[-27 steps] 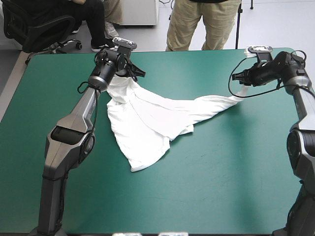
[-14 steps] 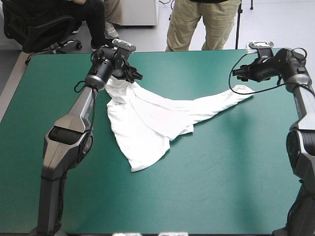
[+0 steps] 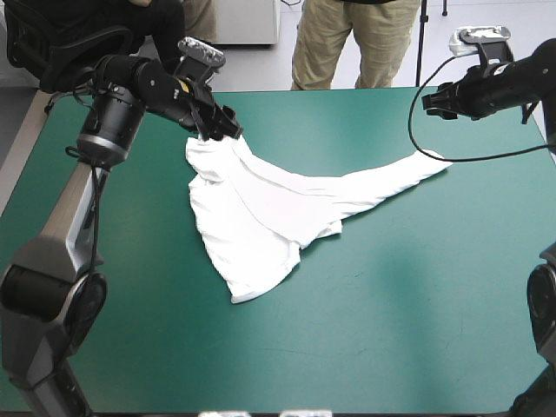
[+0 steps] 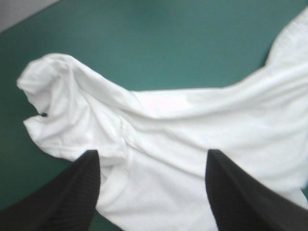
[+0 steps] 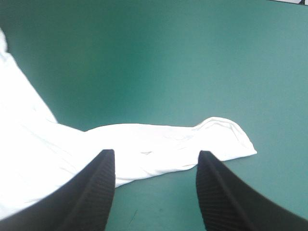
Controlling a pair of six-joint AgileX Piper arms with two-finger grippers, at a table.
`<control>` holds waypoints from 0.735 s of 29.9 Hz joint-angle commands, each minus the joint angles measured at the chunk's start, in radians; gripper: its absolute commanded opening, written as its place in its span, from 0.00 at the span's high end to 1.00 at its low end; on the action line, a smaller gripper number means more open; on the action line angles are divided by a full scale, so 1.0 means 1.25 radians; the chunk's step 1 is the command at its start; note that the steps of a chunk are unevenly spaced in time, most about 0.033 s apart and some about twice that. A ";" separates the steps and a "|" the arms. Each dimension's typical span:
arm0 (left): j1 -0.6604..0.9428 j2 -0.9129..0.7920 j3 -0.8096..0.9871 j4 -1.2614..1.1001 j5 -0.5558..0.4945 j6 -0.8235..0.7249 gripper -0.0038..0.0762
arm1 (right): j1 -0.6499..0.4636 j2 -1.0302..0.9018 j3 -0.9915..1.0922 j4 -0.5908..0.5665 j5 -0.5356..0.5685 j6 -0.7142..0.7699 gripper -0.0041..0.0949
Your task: Fold the cloth
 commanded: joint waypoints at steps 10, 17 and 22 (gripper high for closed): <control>-0.173 -0.373 0.568 -0.028 -0.110 0.033 0.43 | 0.040 -0.374 0.204 0.046 0.014 0.014 0.51; -0.291 -0.411 0.773 0.045 -0.222 0.037 0.43 | 0.084 -0.503 0.399 0.046 -0.044 0.014 0.51; -0.291 -0.407 0.897 0.153 -0.365 -0.053 0.43 | 0.084 -0.523 0.471 0.038 -0.055 0.014 0.51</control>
